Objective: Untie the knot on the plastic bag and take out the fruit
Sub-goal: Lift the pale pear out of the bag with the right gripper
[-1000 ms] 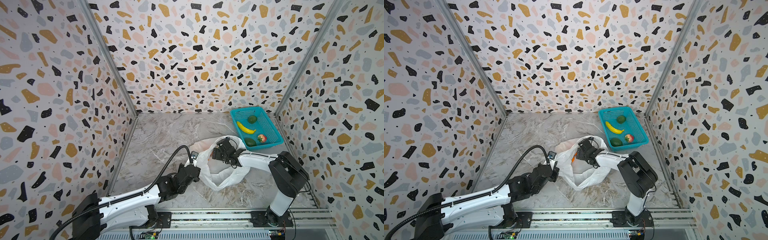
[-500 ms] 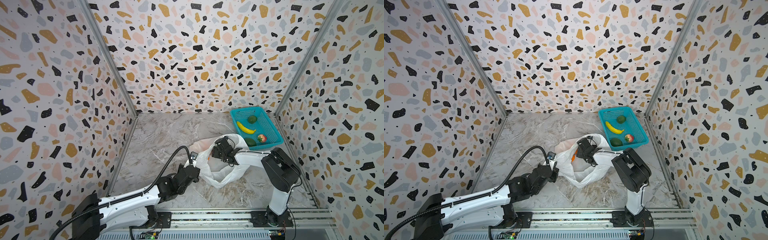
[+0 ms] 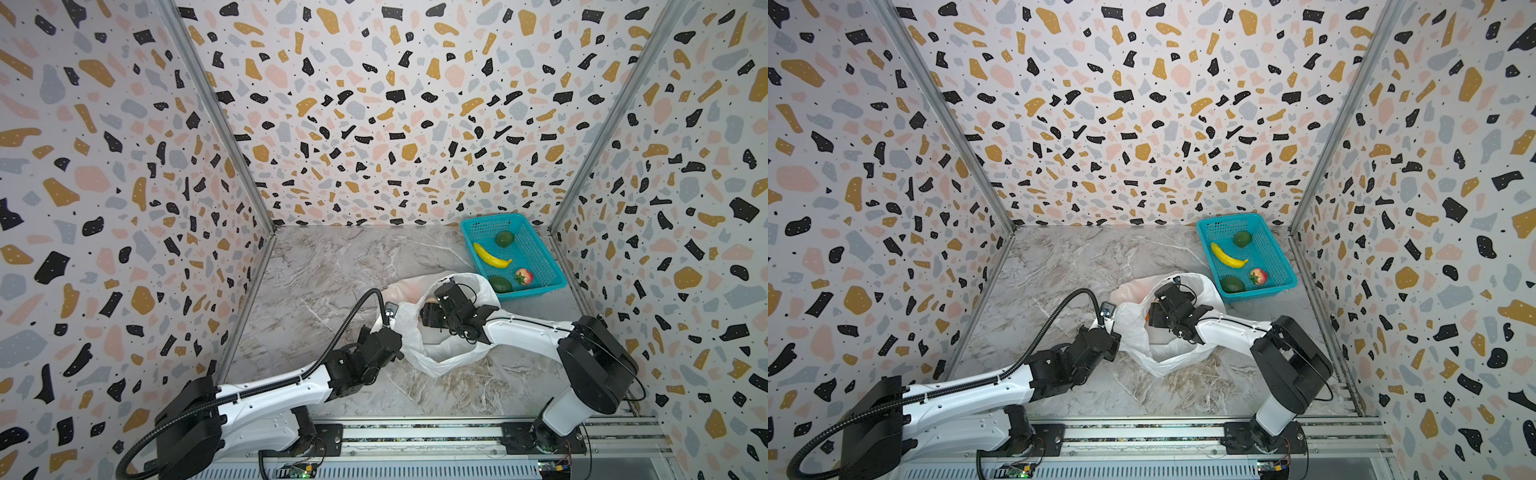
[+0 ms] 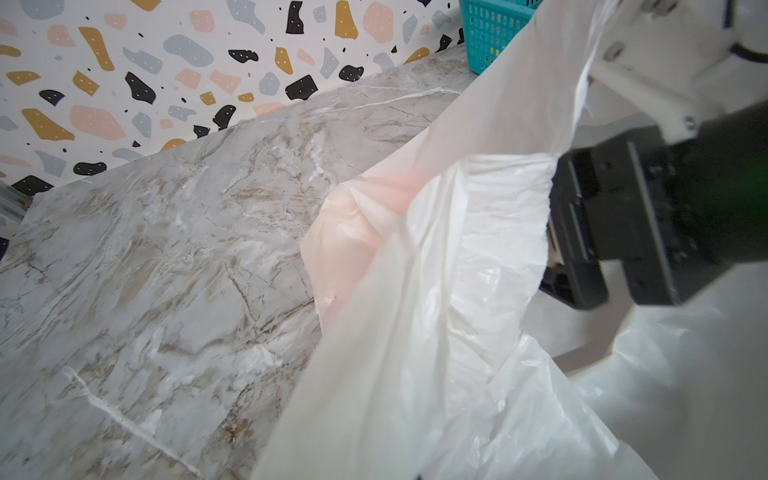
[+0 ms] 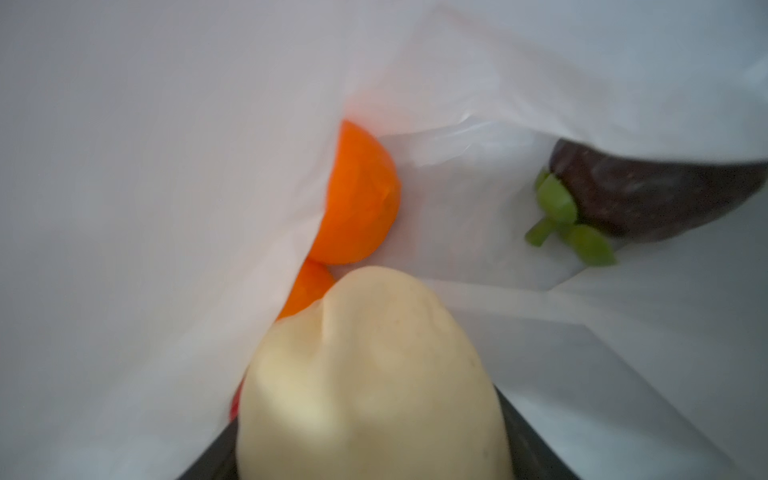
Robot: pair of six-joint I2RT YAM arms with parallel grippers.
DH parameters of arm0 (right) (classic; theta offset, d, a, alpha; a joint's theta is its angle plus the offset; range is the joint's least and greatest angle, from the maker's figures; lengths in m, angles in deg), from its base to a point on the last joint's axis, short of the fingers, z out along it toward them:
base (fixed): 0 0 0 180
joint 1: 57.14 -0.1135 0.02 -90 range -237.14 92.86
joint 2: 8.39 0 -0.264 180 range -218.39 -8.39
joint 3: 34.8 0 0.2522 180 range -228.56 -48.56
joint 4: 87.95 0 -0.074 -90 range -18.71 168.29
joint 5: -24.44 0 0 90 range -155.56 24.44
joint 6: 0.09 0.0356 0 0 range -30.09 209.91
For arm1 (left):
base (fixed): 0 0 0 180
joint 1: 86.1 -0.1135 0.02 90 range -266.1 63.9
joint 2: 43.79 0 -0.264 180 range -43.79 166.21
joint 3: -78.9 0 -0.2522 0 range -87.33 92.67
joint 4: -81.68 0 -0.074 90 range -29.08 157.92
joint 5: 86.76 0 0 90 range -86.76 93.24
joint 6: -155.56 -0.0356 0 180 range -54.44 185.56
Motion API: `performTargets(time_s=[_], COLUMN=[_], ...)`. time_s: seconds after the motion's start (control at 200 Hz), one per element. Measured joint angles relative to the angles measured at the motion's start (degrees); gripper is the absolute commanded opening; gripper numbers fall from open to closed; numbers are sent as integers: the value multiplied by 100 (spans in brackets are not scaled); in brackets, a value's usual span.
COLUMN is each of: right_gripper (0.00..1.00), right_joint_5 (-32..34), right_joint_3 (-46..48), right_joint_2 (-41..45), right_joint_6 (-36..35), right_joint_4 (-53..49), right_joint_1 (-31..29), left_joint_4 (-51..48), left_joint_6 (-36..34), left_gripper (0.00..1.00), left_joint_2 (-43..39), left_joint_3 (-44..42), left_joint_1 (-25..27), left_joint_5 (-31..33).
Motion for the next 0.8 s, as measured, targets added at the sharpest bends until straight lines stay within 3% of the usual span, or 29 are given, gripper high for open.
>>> performTargets(time_s=[0.41,0.801], right_gripper=[55,55], right_joint_5=[-74,101], right_joint_3=[168,-498], right_joint_2=[1163,2081], right_joint_6=[-170,-308], right_joint_4=[-820,-2044], right_joint_1=[-658,-695], left_joint_4=[103,101], left_joint_6=[-192,-212], left_gripper=[0,0], left_joint_2=[173,199], left_joint_3=[275,275], left_joint_1=[-192,-192], left_joint_5=[17,17])
